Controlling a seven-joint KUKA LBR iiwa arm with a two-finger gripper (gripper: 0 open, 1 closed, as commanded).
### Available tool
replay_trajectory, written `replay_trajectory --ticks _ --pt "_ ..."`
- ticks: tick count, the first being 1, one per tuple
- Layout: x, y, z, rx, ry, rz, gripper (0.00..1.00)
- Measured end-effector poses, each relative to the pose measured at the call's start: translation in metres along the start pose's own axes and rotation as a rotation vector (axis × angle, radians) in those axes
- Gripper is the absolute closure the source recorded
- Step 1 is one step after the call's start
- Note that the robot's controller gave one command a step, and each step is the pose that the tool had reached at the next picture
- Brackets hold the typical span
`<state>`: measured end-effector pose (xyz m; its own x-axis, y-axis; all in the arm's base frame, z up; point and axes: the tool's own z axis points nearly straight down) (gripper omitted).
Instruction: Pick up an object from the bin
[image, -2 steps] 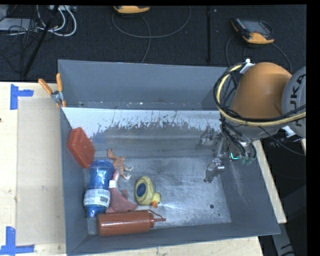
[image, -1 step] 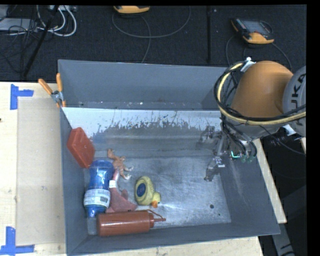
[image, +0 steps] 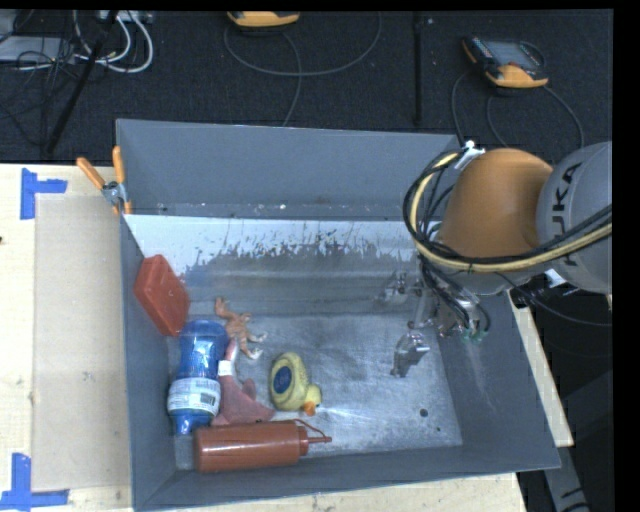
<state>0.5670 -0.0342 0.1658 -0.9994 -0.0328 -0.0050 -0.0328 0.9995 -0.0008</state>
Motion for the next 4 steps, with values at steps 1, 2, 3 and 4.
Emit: replay_trajectory --ticks 1,2,3,4 --pt "0.01 0.051 0.015 -0.001 0.01 0.025 0.0" --pt "0.007 0.057 0.037 -0.005 0.006 0.006 0.0" --pt "0.038 0.055 0.04 0.0 0.008 -0.024 0.0" --pt "0.06 0.095 0.034 -0.001 0.009 0.002 0.0"
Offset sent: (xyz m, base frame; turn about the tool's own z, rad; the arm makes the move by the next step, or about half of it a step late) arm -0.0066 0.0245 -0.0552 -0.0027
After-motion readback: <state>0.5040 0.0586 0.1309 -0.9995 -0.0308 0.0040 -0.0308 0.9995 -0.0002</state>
